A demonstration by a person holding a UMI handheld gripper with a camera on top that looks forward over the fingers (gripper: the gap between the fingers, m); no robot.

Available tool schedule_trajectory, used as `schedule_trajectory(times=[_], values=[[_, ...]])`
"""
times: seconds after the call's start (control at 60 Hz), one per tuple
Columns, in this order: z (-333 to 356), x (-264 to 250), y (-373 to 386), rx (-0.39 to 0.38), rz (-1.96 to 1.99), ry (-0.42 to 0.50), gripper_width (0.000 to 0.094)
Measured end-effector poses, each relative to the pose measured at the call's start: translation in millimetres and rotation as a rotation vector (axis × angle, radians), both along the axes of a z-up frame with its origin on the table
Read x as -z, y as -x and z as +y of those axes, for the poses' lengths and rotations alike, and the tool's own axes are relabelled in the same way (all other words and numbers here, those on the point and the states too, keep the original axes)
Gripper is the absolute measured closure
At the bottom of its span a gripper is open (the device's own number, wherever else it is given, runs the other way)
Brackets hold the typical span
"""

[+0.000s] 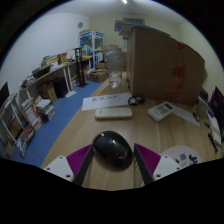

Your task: Arrange mouse

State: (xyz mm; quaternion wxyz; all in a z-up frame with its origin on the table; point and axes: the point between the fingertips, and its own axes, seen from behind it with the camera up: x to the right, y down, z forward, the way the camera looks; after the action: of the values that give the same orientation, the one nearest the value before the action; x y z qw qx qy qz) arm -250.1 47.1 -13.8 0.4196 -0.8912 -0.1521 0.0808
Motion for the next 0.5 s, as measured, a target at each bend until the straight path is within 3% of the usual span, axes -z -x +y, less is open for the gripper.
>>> schedule_trajectory(times=[0.233,0.333,0.367,0.5], values=[[31,-1,2,0.024,0.009,-0.025,0.0153],[46,0,-1,0.055,0.011,-0.031,0.0221],[52,-1,-3,0.072,0.014,-0.038,0.0326],[61,0,-7,0.123,0.014,-0.044,0.0368]])
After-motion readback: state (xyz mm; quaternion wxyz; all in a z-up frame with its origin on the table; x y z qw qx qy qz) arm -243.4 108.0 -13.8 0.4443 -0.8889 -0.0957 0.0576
